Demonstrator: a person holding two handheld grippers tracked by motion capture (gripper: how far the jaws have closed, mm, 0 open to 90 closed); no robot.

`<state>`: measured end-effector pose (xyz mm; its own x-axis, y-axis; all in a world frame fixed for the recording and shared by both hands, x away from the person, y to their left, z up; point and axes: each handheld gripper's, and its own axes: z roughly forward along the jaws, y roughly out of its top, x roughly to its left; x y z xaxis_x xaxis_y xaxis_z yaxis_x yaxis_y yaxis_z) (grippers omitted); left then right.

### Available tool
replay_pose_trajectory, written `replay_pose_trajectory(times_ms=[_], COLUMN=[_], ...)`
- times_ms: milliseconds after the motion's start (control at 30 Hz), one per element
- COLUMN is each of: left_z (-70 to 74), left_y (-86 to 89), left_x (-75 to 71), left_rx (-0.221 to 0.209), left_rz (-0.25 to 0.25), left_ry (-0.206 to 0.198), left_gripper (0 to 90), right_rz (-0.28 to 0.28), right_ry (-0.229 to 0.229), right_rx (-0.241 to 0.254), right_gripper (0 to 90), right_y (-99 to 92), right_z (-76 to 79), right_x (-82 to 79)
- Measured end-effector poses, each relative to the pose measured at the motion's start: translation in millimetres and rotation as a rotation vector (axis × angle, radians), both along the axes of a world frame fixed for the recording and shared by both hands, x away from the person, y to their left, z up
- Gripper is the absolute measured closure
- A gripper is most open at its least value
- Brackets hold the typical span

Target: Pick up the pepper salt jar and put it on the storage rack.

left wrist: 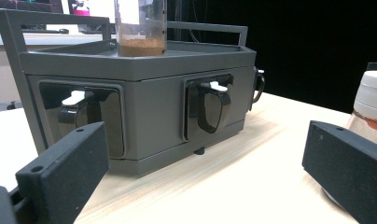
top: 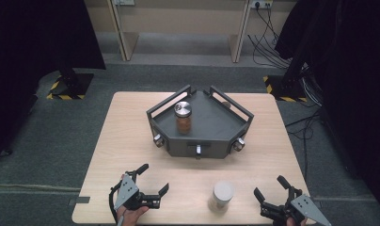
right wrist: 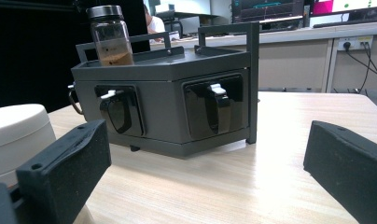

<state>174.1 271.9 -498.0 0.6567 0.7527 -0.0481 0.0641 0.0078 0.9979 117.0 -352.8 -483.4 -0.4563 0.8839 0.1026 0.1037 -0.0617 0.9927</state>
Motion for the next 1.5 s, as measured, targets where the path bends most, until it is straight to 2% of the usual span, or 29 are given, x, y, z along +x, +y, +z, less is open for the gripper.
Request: replay_pose_trajectory(times_ms=[367,567,733,833,933,1133,1500], left_z=[-0.2,-0.2,-1.3,-1.5,-1.7,-2.2,-2.4], left_y=[-0.1,-0.2,1.9,2.4,2.5,2.2,2.6], left_x=[0.3,-0.3,1.3,1.1,1.1,1.2,1.5], left_rx=[-0.003,-0.002,-0.017,-0.021,-0.024,-0.025,-0.025], left_rz=[-0.011,-0.013,-0.008,-0.005,-0.006,-0.006,-0.007], left_ry=[0.005,0.003,0.014,0.015,0.016,0.017,0.018], left_gripper=[0.0,0.0,0.0,0.0,0.0,0.0,0.0], right_rz=[0.002,0.031,0.052,0.089,0.144,0.232,0.291], right_ry=[-0.011,-0.032,-0.049,-0.048,-0.051,-0.036,-0.032], right_rx=[-0.006,-0.014,0.002,0.014,0.006,0.053,0.031], right_gripper=[0.8,0.8,0.9,0.8,0.7,0.4,0.4], right_y=[1.0,1.8,0.1,1.2,3.1,9.6,30.9], right_z=[0.7,2.5,6.2,11.0,12.8,8.0,5.6], right_x=[-2.6,-5.5,-6.9,-8.6,-10.5,-11.6,-5.9])
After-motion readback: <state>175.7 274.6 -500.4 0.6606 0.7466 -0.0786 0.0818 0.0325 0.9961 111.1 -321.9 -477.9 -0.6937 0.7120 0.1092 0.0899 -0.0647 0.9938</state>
